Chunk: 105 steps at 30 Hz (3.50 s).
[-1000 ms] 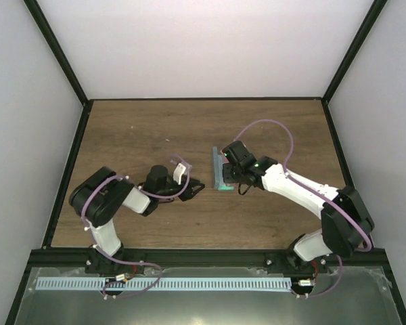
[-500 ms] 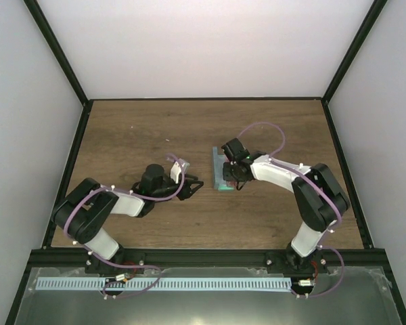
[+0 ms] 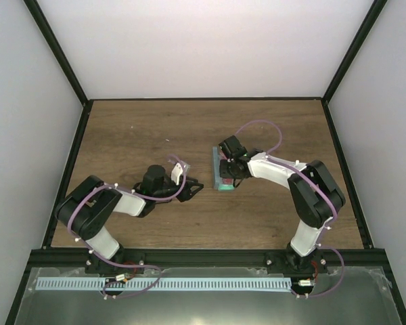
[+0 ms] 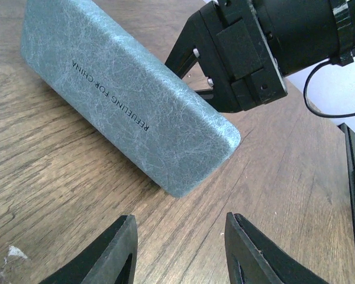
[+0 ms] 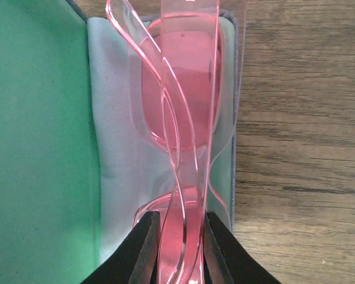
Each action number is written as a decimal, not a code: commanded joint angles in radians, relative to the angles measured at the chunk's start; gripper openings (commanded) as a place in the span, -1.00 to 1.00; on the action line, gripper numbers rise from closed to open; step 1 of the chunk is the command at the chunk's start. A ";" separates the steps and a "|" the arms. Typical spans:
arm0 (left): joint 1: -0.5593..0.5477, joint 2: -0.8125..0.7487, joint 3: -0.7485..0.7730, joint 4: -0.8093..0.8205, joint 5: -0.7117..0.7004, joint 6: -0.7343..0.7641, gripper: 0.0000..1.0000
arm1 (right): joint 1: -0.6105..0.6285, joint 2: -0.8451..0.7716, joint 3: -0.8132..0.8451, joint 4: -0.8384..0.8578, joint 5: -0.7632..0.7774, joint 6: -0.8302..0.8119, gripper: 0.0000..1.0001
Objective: Organize the sunglasses
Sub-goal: Place the sunglasses in the sunglasses case, then close the sunglasses case at the center of the board.
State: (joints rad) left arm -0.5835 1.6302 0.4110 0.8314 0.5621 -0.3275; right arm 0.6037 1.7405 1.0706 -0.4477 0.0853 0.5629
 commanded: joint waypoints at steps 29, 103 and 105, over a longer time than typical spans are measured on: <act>-0.004 0.041 0.018 0.020 0.042 0.015 -0.13 | 0.015 -0.050 -0.063 0.042 0.005 0.019 -0.39; -0.090 0.411 0.664 -0.534 -0.229 -0.122 -0.06 | -0.306 -0.061 -0.332 0.534 -0.463 0.047 -0.99; -0.090 0.377 0.636 -0.510 -0.259 -0.131 -0.04 | -0.308 -0.088 -0.337 0.519 -0.405 0.051 -0.98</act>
State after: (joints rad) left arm -0.6720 2.0098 1.0832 0.3527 0.3576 -0.4370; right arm 0.3103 1.7149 0.7406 0.0803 -0.3962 0.5980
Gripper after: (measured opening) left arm 0.472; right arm 0.012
